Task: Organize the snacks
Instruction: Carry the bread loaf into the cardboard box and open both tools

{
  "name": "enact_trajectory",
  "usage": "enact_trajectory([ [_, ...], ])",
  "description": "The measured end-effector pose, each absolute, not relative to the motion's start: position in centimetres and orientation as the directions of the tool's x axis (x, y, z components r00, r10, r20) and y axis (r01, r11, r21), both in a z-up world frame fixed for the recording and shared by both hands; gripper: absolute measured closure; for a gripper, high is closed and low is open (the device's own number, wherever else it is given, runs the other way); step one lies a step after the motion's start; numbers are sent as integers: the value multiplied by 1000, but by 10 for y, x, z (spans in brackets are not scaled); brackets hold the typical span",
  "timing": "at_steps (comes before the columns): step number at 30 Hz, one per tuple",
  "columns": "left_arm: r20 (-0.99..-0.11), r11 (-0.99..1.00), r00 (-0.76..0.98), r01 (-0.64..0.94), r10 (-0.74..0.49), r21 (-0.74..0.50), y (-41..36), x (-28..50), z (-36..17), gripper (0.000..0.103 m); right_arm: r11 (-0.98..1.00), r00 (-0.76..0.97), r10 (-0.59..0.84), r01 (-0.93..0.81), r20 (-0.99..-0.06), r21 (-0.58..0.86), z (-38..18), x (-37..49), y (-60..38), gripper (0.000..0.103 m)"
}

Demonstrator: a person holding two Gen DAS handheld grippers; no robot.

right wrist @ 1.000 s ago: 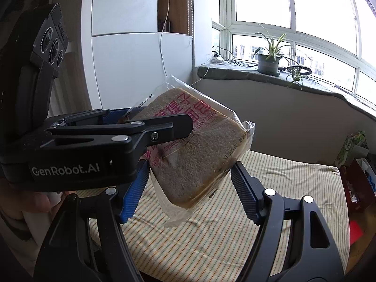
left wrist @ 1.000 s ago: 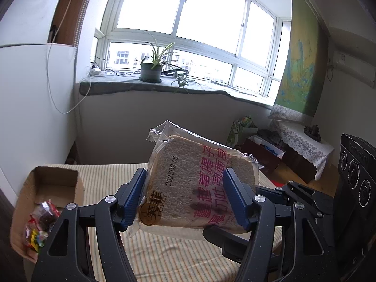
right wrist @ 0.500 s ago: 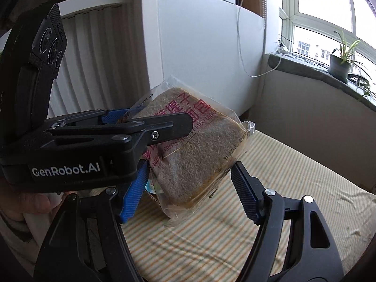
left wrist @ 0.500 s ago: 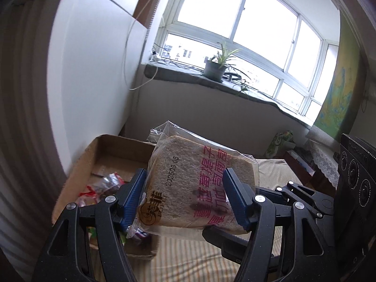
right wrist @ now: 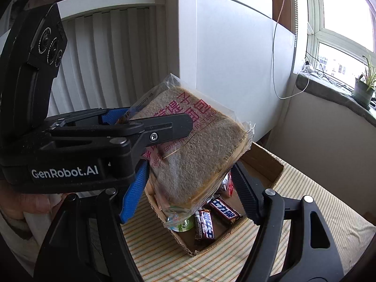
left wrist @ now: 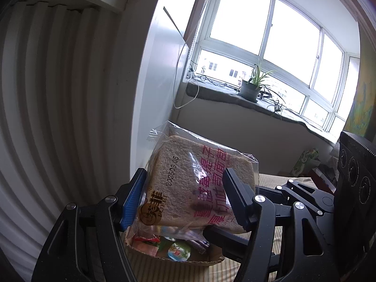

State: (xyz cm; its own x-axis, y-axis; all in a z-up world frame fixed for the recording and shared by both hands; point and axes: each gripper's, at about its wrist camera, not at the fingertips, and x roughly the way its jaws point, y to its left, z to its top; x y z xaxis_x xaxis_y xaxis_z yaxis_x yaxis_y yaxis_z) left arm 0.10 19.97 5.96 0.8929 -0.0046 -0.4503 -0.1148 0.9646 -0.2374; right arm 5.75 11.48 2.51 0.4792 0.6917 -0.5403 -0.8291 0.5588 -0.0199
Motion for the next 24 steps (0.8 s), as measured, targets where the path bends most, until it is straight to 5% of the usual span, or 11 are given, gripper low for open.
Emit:
enact_trajectory([
  [11,-558,957,829,-150,-14,-247,205,41,3,32,628,493,555,-777,-671,-52,-45,91,113,24],
  [13,-592,952,805,-214,45,-218,209,40,-16,24,643,490,555,-766,-671,-28,-56,91,104,16],
  [20,-617,914,785,-288,54,-286,229,10,-45,24,672,505,564,-741,-654,7,-60,92,91,16],
  [24,-614,903,785,-318,80,-289,235,-1,-39,24,672,526,592,-740,-610,13,-47,81,90,0],
])
